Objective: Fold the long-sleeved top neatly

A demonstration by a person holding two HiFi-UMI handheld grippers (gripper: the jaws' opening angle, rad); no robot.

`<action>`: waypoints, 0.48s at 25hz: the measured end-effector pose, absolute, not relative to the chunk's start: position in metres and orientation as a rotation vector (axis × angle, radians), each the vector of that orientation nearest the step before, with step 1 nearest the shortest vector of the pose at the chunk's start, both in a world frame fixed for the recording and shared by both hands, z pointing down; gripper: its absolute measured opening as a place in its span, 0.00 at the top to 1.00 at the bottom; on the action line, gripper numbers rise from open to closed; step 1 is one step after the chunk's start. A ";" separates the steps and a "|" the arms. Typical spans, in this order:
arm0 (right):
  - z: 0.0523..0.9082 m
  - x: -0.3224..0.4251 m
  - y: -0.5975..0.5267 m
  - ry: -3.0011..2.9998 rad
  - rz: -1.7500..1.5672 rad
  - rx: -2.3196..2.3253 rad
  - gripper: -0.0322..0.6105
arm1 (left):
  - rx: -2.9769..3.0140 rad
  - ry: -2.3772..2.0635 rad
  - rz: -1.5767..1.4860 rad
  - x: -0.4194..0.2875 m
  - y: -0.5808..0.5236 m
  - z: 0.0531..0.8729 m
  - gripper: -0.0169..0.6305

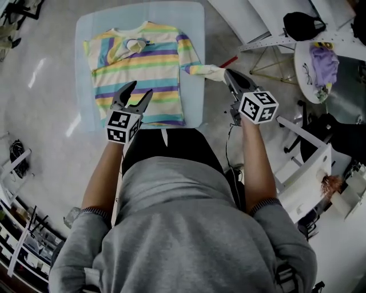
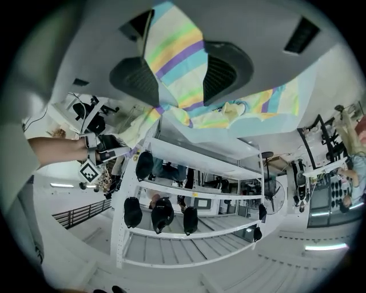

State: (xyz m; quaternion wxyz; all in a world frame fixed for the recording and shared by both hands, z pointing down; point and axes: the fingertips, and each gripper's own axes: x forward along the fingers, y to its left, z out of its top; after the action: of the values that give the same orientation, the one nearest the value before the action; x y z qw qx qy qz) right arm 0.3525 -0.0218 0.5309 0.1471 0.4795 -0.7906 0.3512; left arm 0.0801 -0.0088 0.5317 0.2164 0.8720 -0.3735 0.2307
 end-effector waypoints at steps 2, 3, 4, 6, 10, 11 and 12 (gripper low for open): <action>0.517 0.367 -0.034 -2.273 0.966 1.422 0.93 | 2.424 -1.052 0.639 0.079 -0.015 0.524 0.56; 0.512 0.375 -0.039 -2.271 0.947 1.436 0.93 | 2.428 -1.060 0.640 0.079 -0.017 0.520 0.56; 0.508 0.383 -0.043 -2.267 0.926 1.446 0.93 | 2.431 -1.068 0.641 0.079 -0.020 0.517 0.56; 0.501 0.399 -0.052 -2.261 0.869 1.460 0.93 | 2.438 -1.085 0.641 0.079 -0.025 0.511 0.56; 0.492 0.427 -0.072 -2.288 0.699 1.424 0.93 | 2.456 -1.117 0.655 0.078 -0.034 0.499 0.56; 0.491 0.433 -0.079 -2.294 0.649 1.406 0.93 | 2.459 -1.124 0.658 0.077 -0.037 0.496 0.56; 0.487 0.437 -0.086 -2.298 0.601 1.389 0.93 | 2.462 -1.132 0.658 0.077 -0.041 0.492 0.56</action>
State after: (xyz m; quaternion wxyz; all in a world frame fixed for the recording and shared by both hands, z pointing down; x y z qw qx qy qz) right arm 0.4369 -0.0862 0.4872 0.1935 0.4953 -0.8194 0.2141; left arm 0.0767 -0.0408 0.4919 0.1756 0.8692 -0.3995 0.2324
